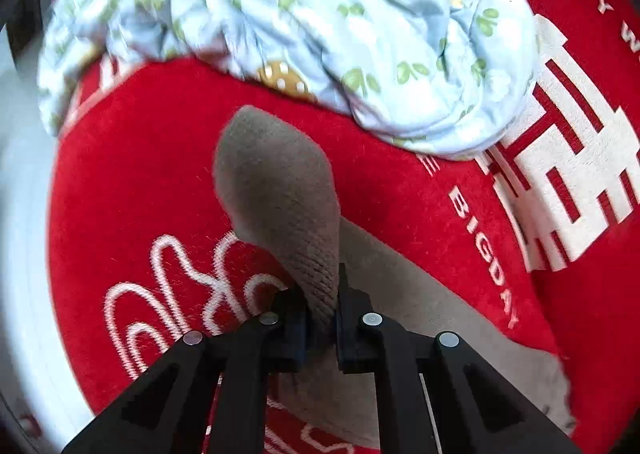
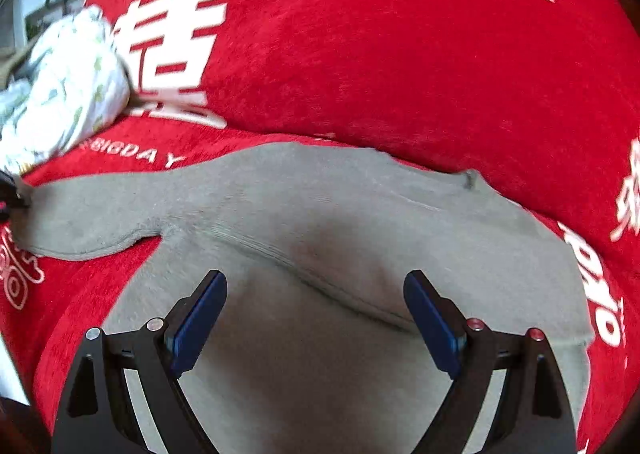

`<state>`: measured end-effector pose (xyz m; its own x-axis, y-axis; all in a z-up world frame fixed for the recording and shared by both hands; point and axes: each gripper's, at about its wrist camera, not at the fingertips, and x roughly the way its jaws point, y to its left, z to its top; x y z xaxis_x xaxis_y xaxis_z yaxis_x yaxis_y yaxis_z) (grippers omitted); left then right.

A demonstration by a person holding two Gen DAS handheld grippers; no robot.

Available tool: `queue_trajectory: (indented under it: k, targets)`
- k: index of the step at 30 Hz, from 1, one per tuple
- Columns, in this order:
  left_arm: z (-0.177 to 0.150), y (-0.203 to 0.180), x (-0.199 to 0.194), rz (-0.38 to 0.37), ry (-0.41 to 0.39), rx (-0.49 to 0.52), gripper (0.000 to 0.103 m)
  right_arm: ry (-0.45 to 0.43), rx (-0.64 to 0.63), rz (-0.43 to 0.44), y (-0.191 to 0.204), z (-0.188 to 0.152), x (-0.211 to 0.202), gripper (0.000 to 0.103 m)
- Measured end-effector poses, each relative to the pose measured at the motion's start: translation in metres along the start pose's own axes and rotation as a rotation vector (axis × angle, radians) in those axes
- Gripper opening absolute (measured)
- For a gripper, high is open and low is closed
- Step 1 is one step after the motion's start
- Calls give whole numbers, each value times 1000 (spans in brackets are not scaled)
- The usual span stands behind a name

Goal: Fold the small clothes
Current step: 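Grasp the other sleeve cuff with the left gripper and lift it, then fold the held sleeve across the sweater back toward the right gripper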

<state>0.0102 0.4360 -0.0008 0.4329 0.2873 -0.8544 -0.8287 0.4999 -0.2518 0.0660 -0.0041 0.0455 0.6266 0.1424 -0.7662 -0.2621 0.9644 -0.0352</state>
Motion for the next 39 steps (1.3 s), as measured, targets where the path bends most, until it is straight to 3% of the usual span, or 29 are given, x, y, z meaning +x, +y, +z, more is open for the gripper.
queue_trajectory:
  k: [6, 10, 14, 18, 23, 26, 32, 39]
  targets:
    - [-21, -41, -25, -109, -64, 102, 11, 2, 163, 15, -76, -25, -12, 92]
    - [-36, -66, -39, -208, -24, 174, 11, -9, 276, 55, -119, -47, -16, 92]
    - [-54, -100, -39, -224, -3, 250, 11, 10, 311, 113, -144, -62, -19, 92]
    - [-78, -133, -40, -251, 59, 315, 11, 15, 259, 153, -153, -68, -26, 92]
    - [-106, -172, -50, -312, 129, 401, 11, 35, 193, 142, -151, -83, -26, 92]
    - [-118, -190, -58, -321, 137, 449, 11, 3, 214, 159, -155, -86, -31, 93]
    - [-135, -217, -70, -355, 164, 444, 11, 43, 217, 209, -163, -90, -35, 93]
    - [-165, -260, -93, -342, 150, 531, 11, 83, 170, 159, -166, -96, -41, 93]
